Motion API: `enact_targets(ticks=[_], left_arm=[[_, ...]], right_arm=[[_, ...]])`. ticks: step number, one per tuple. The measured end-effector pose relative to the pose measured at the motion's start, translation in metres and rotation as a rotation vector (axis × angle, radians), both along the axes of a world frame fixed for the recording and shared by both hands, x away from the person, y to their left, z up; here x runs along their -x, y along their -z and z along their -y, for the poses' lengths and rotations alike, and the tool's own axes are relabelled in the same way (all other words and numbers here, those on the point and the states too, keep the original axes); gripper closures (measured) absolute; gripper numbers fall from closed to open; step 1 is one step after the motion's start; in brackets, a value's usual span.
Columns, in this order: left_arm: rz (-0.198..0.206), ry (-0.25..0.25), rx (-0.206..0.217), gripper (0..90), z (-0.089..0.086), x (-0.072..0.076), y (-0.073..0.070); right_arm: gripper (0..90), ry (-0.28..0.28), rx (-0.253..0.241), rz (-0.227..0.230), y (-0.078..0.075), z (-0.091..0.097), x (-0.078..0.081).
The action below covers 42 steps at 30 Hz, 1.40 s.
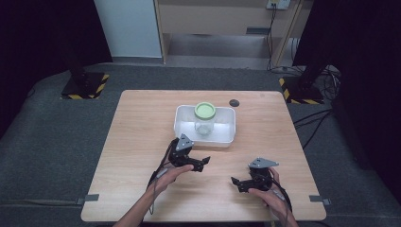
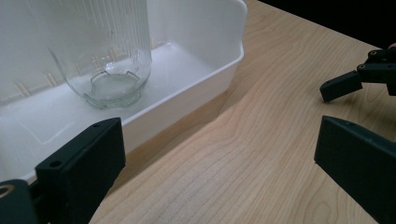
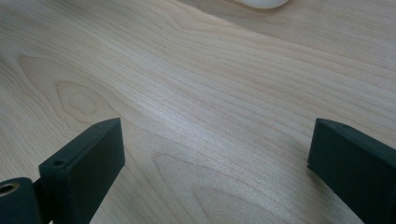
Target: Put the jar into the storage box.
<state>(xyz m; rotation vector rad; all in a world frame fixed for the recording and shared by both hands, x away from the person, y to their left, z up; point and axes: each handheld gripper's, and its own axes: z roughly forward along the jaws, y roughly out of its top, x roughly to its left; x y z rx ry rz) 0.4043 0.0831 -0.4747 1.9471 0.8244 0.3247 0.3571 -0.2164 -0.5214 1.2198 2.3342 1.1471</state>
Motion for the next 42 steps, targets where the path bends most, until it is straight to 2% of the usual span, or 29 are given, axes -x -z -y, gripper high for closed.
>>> enact_targets(ticks=[4,14,28,42], left_arm=[[-0.006,0.007,-0.014,0.7,-0.001,0.003,0.005],[-0.017,-0.01,-0.046,0.7,-0.011,0.008,0.017],[-0.031,0.007,-0.103,0.8,-0.016,0.017,0.031],[-0.06,0.006,-0.126,1.0,-0.028,0.02,0.042]], right_arm=[[3.8,-0.002,0.002,0.002,0.0,0.0,0.0],[3.9,-0.005,0.003,0.004,0.0,0.0,0.0],[3.8,-0.005,0.003,0.003,0.0,0.0,0.0],[3.9,-0.006,0.005,0.004,0.0,-0.001,0.0]])
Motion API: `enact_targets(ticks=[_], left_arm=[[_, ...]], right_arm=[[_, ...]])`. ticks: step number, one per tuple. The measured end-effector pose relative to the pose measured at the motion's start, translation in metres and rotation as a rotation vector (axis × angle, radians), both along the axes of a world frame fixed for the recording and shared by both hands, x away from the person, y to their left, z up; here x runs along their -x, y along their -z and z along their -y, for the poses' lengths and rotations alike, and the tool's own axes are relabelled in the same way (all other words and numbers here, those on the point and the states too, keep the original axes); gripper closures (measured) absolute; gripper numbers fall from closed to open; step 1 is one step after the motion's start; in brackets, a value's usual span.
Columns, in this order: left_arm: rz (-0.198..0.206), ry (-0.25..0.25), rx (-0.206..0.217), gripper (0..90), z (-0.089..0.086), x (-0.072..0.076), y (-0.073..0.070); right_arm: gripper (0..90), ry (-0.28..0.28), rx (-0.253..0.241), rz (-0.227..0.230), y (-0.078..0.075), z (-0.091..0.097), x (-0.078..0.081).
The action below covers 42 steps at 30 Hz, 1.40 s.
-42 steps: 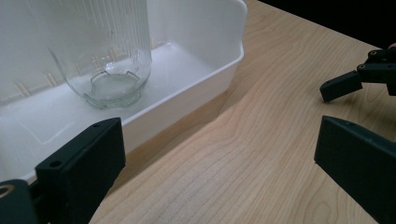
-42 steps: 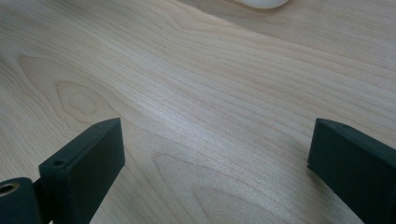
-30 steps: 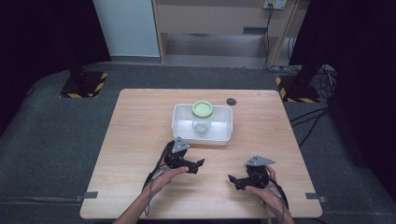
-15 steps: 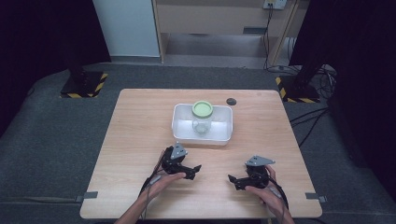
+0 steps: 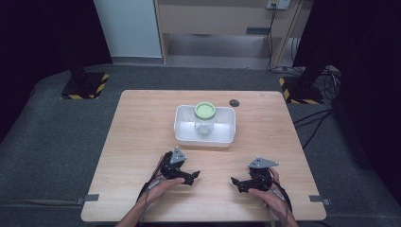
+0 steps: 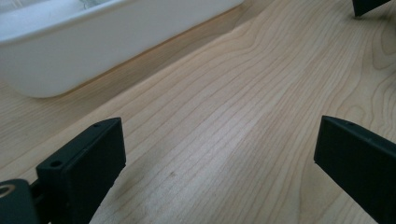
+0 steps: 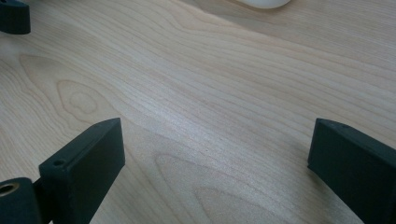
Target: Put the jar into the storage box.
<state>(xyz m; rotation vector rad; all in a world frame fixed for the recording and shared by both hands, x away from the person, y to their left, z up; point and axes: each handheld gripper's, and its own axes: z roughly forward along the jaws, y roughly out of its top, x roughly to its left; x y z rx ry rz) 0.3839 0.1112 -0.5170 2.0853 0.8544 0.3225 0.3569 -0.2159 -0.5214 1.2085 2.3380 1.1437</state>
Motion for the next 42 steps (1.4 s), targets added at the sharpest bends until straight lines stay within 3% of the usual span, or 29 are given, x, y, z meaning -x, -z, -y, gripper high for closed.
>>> enact_targets(ticks=[42], left_arm=[[-0.003,0.012,-0.062,1.2,-0.029,0.021,0.001]], right_arm=[[3.8,0.0,0.002,0.001,0.0,0.0,0.0]])
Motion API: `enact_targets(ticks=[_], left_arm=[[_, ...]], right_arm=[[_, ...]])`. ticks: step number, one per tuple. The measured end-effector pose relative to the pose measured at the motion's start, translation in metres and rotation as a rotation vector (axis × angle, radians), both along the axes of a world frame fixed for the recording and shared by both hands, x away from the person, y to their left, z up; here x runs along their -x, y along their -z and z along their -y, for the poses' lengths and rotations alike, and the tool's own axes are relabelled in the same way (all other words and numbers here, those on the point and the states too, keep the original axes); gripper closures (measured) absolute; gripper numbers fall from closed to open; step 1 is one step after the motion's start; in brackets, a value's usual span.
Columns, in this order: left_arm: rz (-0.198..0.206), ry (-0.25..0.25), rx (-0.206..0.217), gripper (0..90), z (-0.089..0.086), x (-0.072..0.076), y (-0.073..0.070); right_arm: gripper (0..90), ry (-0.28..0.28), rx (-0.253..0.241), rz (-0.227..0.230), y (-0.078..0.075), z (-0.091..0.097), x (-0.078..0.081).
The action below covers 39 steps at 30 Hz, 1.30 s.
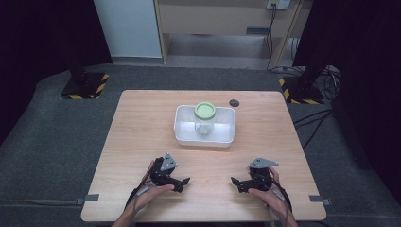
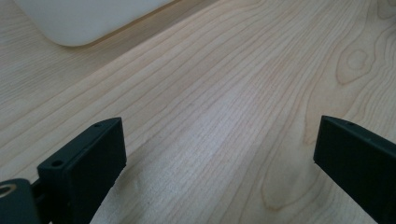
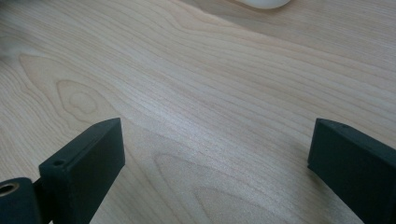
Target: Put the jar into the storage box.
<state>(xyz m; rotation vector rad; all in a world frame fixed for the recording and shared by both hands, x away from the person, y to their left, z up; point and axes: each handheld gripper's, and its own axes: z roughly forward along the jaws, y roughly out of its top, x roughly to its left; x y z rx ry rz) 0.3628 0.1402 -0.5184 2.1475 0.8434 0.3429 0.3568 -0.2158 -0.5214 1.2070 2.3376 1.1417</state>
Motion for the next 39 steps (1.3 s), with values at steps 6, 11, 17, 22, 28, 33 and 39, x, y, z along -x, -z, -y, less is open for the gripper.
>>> enact_targets(ticks=[6,11,17,22,28,33,39], left_arm=[[0.005,-0.001,-0.005,1.3,-0.002,0.006,0.0],[0.001,-0.001,-0.006,1.2,-0.003,0.009,0.0],[-0.002,0.0,-0.003,1.2,-0.004,0.011,0.0],[-0.004,-0.003,-0.003,1.2,-0.006,0.013,0.0],[0.001,-0.005,-0.012,1.1,-0.007,0.016,0.0],[-0.001,-0.006,-0.009,1.2,-0.009,0.017,0.0],[-0.006,-0.017,-0.01,1.1,-0.013,0.02,0.0]], right_arm=[[3.9,0.0,0.0,0.0,0.0,0.0,0.0],[3.9,0.0,0.0,0.0,0.0,0.0,0.0],[3.9,0.001,0.0,-0.002,0.0,0.0,0.0],[3.9,0.0,0.001,0.0,0.0,0.0,0.0],[3.9,0.001,0.003,0.001,0.0,0.0,0.0],[3.9,0.001,0.002,0.001,0.0,0.0,0.0],[3.8,0.001,0.002,0.003,0.0,0.0,0.0]])
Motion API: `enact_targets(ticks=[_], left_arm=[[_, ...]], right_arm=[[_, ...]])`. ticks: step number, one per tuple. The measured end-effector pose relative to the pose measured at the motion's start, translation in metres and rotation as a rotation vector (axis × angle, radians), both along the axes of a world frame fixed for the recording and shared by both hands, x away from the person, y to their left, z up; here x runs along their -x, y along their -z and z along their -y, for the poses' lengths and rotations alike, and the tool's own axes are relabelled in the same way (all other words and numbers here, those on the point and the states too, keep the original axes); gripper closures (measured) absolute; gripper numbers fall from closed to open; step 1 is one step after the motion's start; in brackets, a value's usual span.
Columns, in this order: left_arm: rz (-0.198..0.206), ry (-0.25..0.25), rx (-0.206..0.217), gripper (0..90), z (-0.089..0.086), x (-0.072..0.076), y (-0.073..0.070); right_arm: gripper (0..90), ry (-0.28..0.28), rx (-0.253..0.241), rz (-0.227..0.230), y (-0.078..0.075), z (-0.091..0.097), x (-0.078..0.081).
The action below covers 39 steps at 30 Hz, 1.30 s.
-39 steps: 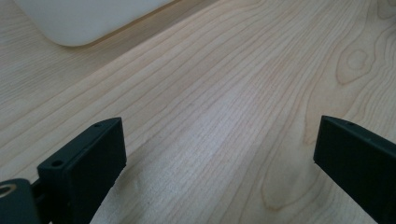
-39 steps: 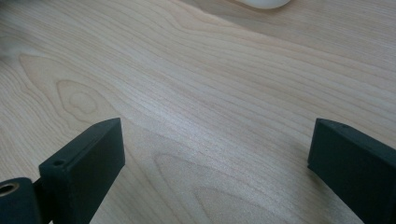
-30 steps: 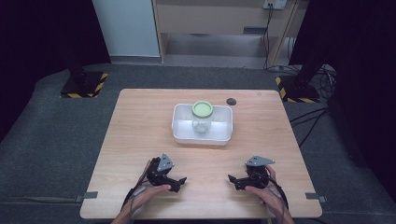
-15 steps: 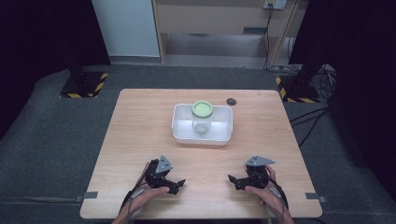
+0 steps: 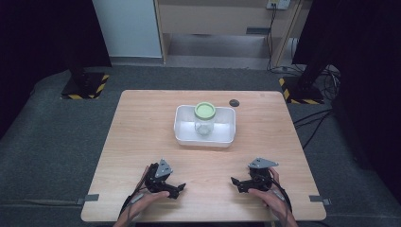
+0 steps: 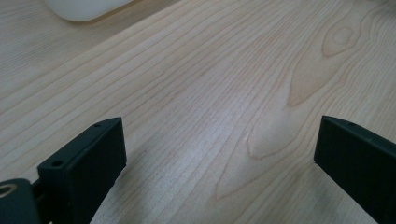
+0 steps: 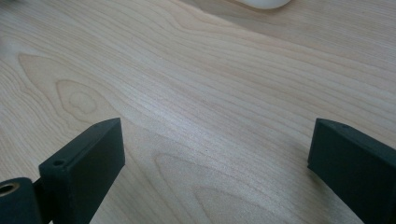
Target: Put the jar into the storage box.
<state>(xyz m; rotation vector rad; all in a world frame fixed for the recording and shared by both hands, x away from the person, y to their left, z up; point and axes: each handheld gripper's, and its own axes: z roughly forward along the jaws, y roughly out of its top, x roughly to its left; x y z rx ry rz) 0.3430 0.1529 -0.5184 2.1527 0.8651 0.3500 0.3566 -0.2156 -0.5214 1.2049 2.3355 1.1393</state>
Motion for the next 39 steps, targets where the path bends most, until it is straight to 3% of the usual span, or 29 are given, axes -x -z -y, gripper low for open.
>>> enact_targets(ticks=[17,31,39], left_arm=[[0.009,-0.009,-0.024,1.2,-0.003,0.006,0.0],[0.006,-0.02,-0.011,1.2,-0.008,0.011,0.0],[-0.018,-0.029,-0.004,1.3,-0.009,0.009,0.0]], right_arm=[[3.9,0.0,0.001,0.002,0.0,0.0,0.001],[4.0,-0.005,0.001,0.005,0.0,0.0,0.001],[4.0,-0.004,0.001,0.004,0.0,0.0,0.001]])
